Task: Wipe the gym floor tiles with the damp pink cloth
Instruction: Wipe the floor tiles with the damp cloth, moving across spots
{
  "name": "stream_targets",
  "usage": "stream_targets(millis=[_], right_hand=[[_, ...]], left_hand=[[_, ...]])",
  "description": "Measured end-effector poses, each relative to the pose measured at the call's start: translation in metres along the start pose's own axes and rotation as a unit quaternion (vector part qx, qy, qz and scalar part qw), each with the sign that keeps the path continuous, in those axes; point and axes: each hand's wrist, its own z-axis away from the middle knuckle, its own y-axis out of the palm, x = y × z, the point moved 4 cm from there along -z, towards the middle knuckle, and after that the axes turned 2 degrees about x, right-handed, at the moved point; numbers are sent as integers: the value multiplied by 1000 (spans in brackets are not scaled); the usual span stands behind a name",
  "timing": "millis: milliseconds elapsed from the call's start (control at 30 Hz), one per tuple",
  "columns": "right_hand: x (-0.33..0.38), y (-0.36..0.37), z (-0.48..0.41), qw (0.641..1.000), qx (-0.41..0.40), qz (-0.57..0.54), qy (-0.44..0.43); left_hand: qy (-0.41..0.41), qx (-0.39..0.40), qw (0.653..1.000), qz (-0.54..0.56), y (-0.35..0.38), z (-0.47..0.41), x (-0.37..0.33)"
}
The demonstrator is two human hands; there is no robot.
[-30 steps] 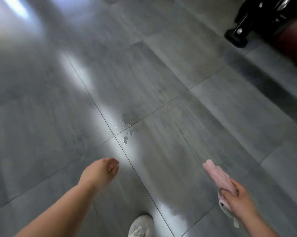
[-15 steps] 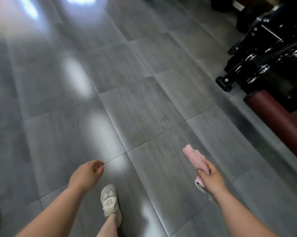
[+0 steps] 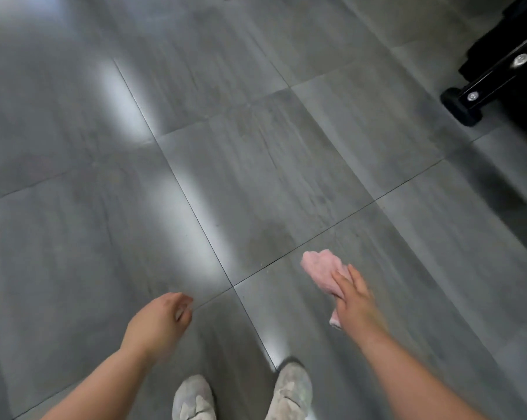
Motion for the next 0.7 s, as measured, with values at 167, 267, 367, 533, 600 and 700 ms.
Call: stream_targets(millis=[167, 267, 367, 533, 600, 700], right_hand=[[-31, 74, -120, 998, -42, 52, -22], [-62, 104, -179, 993, -110, 34, 0], [-92, 145, -233, 991, -76, 101, 50], [-98, 183, -286, 990, -110, 78, -29], [-94, 177, -290, 990, -136, 20, 15], [-66, 173, -308, 983, -183, -5, -5]], left_hand=[[52, -25, 998, -18, 88, -108, 24], [111, -36, 992, -50, 133, -173, 42], [131, 1, 984, -121, 170, -229, 53], [75, 37, 979, -187, 200, -270, 80], [69, 49, 980, -181, 200, -267, 84], [68, 28, 985, -158, 200, -274, 88]])
